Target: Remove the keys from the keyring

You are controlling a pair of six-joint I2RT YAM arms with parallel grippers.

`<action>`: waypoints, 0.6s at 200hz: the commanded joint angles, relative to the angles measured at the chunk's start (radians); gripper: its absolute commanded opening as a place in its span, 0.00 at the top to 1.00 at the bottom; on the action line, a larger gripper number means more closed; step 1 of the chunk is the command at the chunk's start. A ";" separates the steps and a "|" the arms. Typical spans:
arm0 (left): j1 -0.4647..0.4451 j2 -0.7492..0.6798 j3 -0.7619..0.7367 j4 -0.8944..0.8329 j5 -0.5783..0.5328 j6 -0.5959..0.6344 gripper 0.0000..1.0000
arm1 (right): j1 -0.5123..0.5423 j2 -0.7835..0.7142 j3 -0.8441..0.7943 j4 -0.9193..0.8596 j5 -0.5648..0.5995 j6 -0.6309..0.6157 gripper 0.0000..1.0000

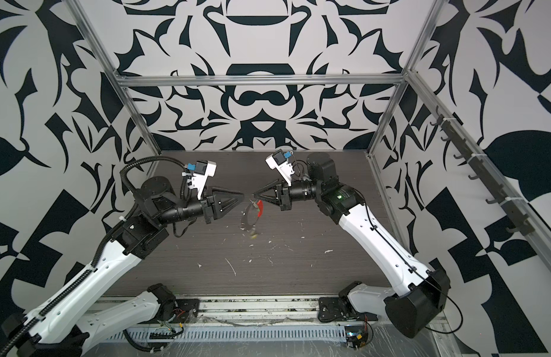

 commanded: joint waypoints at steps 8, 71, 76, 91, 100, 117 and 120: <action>-0.001 0.031 0.057 -0.149 0.059 0.095 0.71 | -0.020 0.006 0.079 -0.048 -0.125 -0.109 1.00; -0.001 0.079 0.101 -0.190 0.091 0.130 0.71 | -0.021 0.041 0.128 -0.127 -0.199 -0.177 1.00; -0.001 0.082 0.102 -0.192 0.092 0.131 0.71 | -0.021 0.040 0.127 -0.129 -0.200 -0.179 1.00; -0.001 0.089 0.108 -0.197 0.095 0.131 0.71 | -0.021 0.040 0.129 -0.137 -0.202 -0.187 1.00; -0.001 0.093 0.111 -0.200 0.098 0.132 0.71 | -0.021 0.041 0.129 -0.142 -0.203 -0.191 1.00; 0.000 0.098 0.120 -0.205 0.102 0.138 0.71 | -0.021 0.041 0.129 -0.147 -0.204 -0.195 1.00; -0.001 0.099 0.121 -0.206 0.101 0.138 0.72 | -0.021 0.042 0.129 -0.149 -0.205 -0.195 1.00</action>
